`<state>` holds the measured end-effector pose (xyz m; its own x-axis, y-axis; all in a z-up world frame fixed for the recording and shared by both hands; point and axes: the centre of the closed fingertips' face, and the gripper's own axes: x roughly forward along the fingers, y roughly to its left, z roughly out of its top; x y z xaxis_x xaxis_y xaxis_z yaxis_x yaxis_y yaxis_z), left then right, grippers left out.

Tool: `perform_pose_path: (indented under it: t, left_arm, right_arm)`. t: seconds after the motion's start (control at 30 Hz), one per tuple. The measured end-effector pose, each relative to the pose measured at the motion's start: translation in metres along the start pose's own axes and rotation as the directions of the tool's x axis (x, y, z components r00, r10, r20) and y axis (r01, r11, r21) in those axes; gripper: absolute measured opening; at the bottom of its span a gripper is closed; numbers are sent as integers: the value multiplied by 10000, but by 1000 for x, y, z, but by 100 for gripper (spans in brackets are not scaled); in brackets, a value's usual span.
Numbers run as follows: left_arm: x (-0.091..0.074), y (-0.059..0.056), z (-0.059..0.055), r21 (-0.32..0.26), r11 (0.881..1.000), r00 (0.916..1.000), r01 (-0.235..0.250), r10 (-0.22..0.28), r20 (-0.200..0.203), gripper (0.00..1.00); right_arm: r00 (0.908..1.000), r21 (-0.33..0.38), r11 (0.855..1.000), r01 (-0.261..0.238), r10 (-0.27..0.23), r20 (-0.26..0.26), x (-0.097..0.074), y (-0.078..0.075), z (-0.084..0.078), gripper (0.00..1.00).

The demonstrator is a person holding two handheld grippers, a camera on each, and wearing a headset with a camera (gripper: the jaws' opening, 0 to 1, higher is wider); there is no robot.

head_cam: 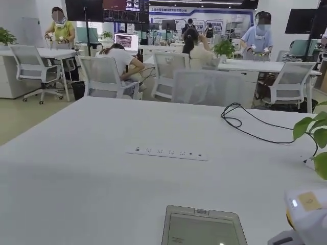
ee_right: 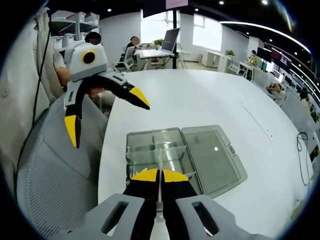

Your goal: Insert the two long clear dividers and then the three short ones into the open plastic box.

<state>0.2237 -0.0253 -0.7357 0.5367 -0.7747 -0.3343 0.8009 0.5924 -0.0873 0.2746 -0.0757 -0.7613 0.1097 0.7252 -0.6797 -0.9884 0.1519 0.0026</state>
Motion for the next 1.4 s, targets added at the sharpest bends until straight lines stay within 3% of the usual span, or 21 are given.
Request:
perform_pose_path:
  t: [0.5, 0.8, 1.03, 1.4]
  left_arm:
    - [0, 3, -1, -49, 9999, 9999, -122, 122, 20, 83]
    - [0, 5, -1, -84, 9998, 9998, -199, 199, 93, 84]
    - [-1, 7, -1, -77, 9996, 9995, -276, 277, 122, 83]
    - [-1, 8, -2, -73, 9995, 9995, -293, 294, 127, 83]
  right_arm:
    - [9996, 39, 9999, -152, 153, -229, 5, -1, -1, 2]
    - [9956, -75, 9993, -358, 350, -870, 12, -1, 3, 2]
    - [9873, -860, 9940, -683, 549, -1491, 22, 3, 5, 2]
    - [9811, -1336, 9869, -900, 648, -1825, 32, 6, 5, 2]
